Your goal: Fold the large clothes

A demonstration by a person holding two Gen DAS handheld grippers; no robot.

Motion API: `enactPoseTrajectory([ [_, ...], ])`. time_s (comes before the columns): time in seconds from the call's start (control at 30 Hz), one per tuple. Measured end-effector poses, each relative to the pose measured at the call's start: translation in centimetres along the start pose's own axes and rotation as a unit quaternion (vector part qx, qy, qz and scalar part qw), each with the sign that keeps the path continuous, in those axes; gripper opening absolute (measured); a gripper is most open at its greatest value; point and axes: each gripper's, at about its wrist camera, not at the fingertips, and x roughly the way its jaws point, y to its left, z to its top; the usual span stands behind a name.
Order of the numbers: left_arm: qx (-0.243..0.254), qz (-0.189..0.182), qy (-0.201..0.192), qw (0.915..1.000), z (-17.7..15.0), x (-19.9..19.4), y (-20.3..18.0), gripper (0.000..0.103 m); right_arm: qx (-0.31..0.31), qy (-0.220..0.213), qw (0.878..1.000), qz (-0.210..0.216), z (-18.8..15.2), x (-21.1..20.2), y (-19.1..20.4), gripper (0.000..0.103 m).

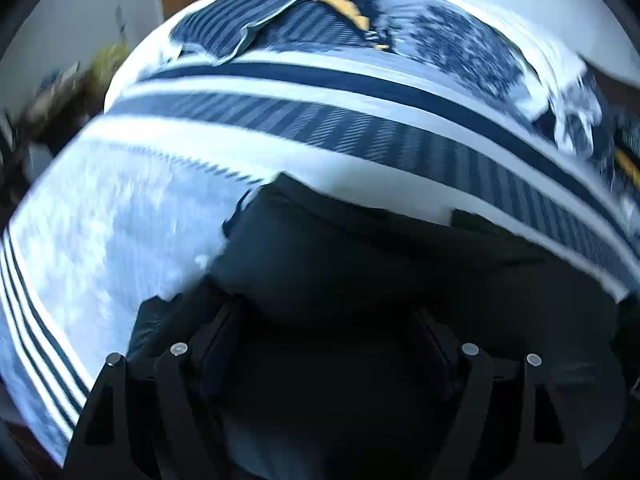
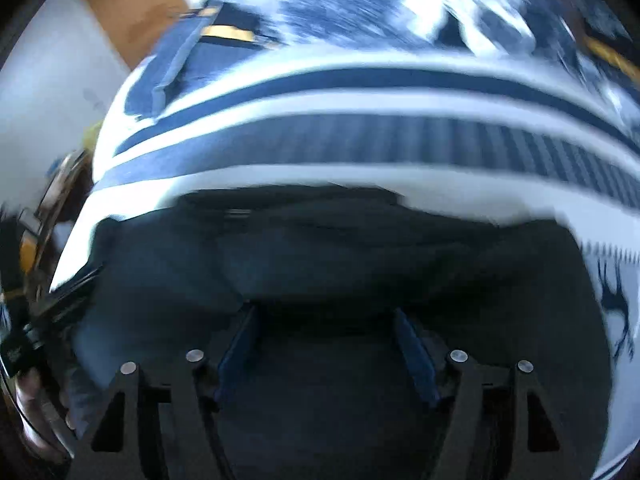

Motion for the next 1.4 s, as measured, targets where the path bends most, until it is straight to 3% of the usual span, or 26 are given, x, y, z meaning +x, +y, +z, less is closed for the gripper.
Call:
enactPoseTrajectory([
  [0.07,-0.006,0.001,-0.001,1.0000,-0.1,0.4,0.6,0.082,0.021,-0.007,1.000,0.004,-0.3,0.2,-2.4,0.070],
  [0.23,0.010,0.012,-0.003,0.9999,0.0,0.9,1.4,0.082,0.027,-0.011,0.999,-0.035,-0.9,0.0,-4.3,0.068],
  [0.33,0.009,0.012,-0.008,0.9998,0.0,-0.3,1.9,0.082,0.037,-0.007,0.999,-0.033,-1.0,-0.1,-5.6,0.066],
  [0.37,0.013,0.011,-0.016,0.9997,0.0,-0.9,2.1,0.082,0.041,-0.014,0.998,-0.050,-1.2,-1.0,-5.6,0.065],
  [0.47,0.020,0.017,-0.033,0.9991,-0.8,-2.6,3.6,0.082,0.017,-0.051,0.997,-0.063,-3.4,-4.6,-5.9,0.068],
  [0.57,-0.007,0.032,-0.016,0.9993,-2.0,-3.2,6.6,0.082,0.029,-0.037,0.994,-0.094,-5.9,-5.4,-8.7,0.071],
  [0.63,-0.026,0.029,-0.025,0.9989,-2.9,-4.6,8.1,0.082,0.059,-0.047,0.992,-0.099,-7.2,-6.8,-10.2,0.071],
  [0.7,-0.033,0.036,-0.045,0.9978,-4.6,-7.4,8.9,0.082,0.095,-0.064,0.988,-0.100,-9.7,-9.8,-11.4,0.071],
  [0.77,-0.029,0.040,-0.075,0.9959,-6.6,-11.0,8.7,0.082,0.125,-0.083,0.986,-0.067,-13.2,-13.4,-11.7,0.071],
  [0.93,-0.002,0.015,-0.122,0.9924,-12.5,-20.1,5.7,0.083,0.131,-0.100,0.986,-0.028,-18.8,-18.8,-8.9,0.072],
  [1.13,0.032,-0.005,-0.159,0.9868,-16.4,-28.9,3.2,0.086,0.096,-0.112,0.989,-0.005,-22.3,-23.7,-4.8,0.073],
  [1.4,0.039,-0.024,-0.197,0.9792,-18.5,-39.6,0.7,0.088,0.053,-0.180,0.982,0.008,-25.6,-33.4,-0.6,0.075],
])
